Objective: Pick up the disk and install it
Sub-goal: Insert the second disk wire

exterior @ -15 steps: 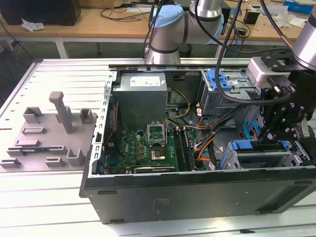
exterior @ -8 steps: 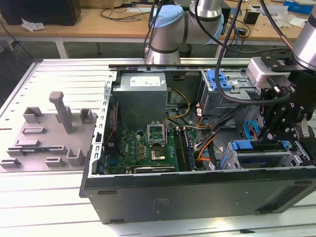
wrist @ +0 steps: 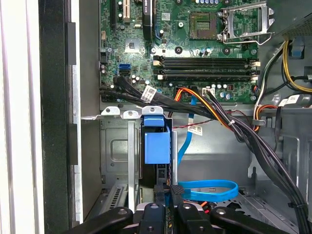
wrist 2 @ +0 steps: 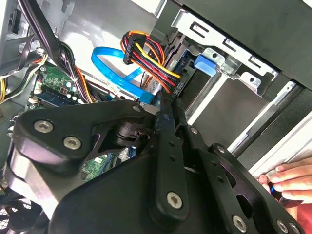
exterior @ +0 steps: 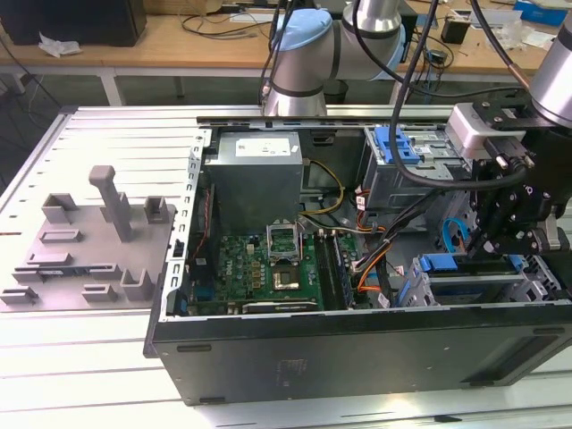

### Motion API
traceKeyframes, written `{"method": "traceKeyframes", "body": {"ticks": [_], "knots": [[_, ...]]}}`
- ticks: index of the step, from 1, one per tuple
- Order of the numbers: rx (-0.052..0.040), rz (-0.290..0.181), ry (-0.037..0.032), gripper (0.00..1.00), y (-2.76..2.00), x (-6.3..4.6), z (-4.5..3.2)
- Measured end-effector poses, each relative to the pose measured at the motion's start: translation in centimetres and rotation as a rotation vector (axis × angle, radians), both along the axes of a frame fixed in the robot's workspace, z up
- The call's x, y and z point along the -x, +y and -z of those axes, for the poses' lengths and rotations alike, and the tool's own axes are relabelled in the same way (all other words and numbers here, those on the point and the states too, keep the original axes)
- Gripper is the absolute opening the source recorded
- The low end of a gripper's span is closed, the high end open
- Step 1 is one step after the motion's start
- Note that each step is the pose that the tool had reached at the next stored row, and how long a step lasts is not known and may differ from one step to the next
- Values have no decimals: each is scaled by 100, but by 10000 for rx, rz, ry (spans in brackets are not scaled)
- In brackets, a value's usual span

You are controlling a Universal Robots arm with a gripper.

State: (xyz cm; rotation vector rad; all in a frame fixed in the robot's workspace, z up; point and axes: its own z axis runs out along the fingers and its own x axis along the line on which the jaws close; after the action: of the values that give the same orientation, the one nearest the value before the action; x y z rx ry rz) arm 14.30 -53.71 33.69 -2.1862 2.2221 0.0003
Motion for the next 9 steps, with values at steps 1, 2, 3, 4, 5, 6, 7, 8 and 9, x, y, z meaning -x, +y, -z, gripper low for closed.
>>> {"method": "traceKeyframes", "body": {"ticks": [1,2,3,4,5,6,7,8,9], "knots": [[-4,0,0,17,0,0,1],[-19,0,0,23,1,0,6],[-6,-1,1,29,0,0,-2],[-3,0,0,29,0,0,-8],[5,-1,0,29,1,0,-22],[1,0,0,36,1,0,-34],[3,0,0,36,3,0,-50],[6,0,0,36,10,0,-79],[5,0,0,36,15,0,-107]]}}
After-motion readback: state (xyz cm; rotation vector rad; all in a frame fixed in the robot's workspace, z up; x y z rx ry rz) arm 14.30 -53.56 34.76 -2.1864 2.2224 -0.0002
